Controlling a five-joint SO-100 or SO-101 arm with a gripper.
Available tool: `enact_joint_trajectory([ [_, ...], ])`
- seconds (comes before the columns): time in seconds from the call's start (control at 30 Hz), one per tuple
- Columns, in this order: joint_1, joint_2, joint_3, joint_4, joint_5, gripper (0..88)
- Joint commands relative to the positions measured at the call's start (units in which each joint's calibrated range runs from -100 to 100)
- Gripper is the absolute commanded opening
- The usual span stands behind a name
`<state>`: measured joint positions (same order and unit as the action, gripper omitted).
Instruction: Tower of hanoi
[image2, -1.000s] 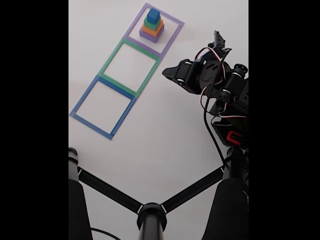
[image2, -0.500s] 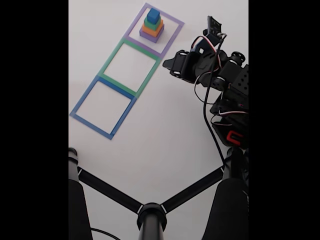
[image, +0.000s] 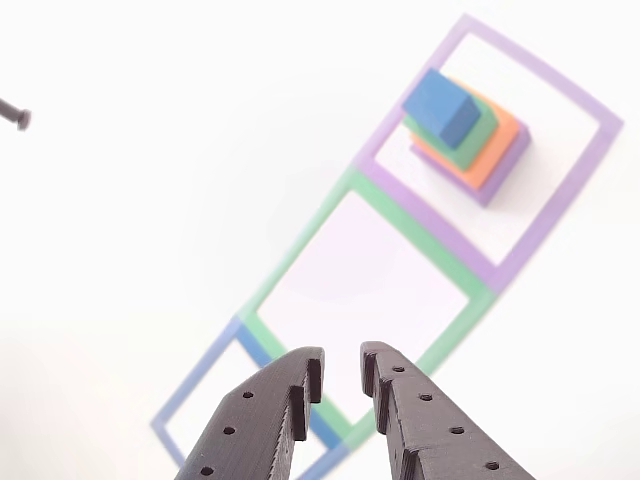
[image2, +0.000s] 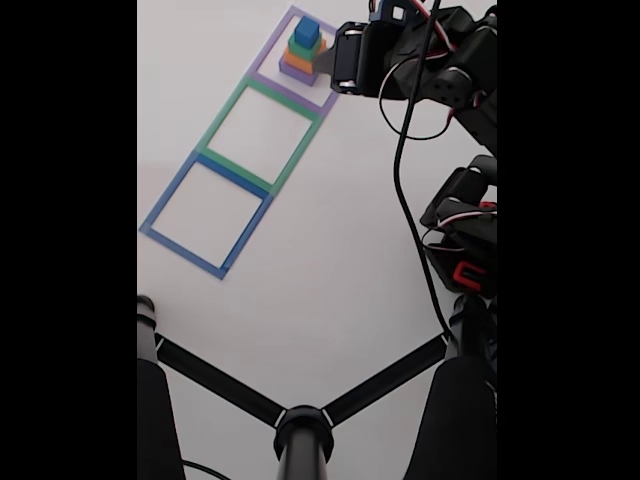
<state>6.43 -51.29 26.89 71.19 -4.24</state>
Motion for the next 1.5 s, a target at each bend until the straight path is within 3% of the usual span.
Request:
enact_joint_trajectory([
  [0.0,3.5,-1.4,-8.1,4.9,31.4,0.0],
  [0.1,5.3,-2.6,-9.6,6.1,57.2,0.0],
  [0.17,6.2,-3.7,-9.9,6.1,69.3,0.0],
  [0.57,9.9,-6.6,-7.7,7.1,93.6,0.1],
  [0.67,11.1,-7.7,-5.6,7.9,104.2,3.0],
  [0.83,14.1,-9.9,1.3,5.2,104.2,10.7],
  [1.0,15.9,-13.4,12.4,-4.5,104.2,16.0],
  [1.27,16.5,-15.0,30.7,-28.5,104.2,20.1],
  [1.33,16.8,-14.1,35.9,-35.9,104.2,32.7],
  [1.47,17.0,-10.0,44.1,-52.5,104.2,32.0],
])
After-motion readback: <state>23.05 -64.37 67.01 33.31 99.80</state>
